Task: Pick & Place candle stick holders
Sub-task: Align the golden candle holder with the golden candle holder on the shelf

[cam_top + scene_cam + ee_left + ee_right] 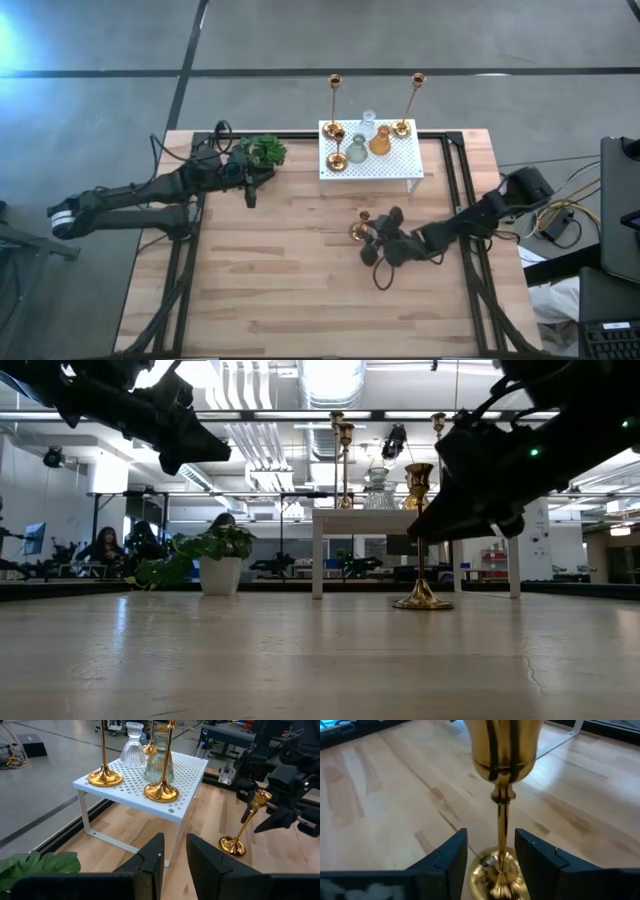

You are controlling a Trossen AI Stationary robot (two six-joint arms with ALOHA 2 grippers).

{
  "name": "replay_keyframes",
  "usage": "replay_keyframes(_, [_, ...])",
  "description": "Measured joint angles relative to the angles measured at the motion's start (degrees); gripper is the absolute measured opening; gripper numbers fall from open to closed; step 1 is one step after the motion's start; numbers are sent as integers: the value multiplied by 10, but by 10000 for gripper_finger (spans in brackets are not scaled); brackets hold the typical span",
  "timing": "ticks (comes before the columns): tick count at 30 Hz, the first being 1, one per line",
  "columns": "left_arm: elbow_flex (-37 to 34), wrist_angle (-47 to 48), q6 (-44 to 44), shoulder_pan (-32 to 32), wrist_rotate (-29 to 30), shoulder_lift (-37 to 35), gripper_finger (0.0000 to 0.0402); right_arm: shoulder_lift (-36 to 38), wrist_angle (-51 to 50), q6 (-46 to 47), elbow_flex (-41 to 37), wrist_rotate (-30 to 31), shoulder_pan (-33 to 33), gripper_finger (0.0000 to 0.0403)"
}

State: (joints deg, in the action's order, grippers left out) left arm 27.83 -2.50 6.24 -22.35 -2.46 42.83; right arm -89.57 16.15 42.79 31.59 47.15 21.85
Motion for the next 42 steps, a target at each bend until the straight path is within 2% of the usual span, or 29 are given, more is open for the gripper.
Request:
replay_keyframes(6, [0, 0, 0, 0, 0, 0, 85, -18, 12, -4, 3, -1, -21, 121])
replay_keyframes(12, [0, 0, 0, 0, 0, 0, 85, 4, 8, -6, 5, 0, -22, 25])
replay_keyframes(13, [0, 0, 0, 0, 0, 0, 85, 9, 8, -6, 5, -1, -22, 20])
replay_keyframes(20, [0, 0, 0, 0, 0, 0, 85, 95, -41, -6, 6, 9, -24, 13])
replay_keyframes(27, [0, 0, 0, 0, 0, 0, 85, 241, -244, -8, 46, 27, -29, 12])
replay_keyframes(34, [0, 0, 0, 0, 0, 0, 85, 354, -445, -8, 126, 54, -42, 12])
replay_keyframes(42, [0, 0, 0, 0, 0, 0, 85, 435, -554, -8, 159, 42, -95, 11])
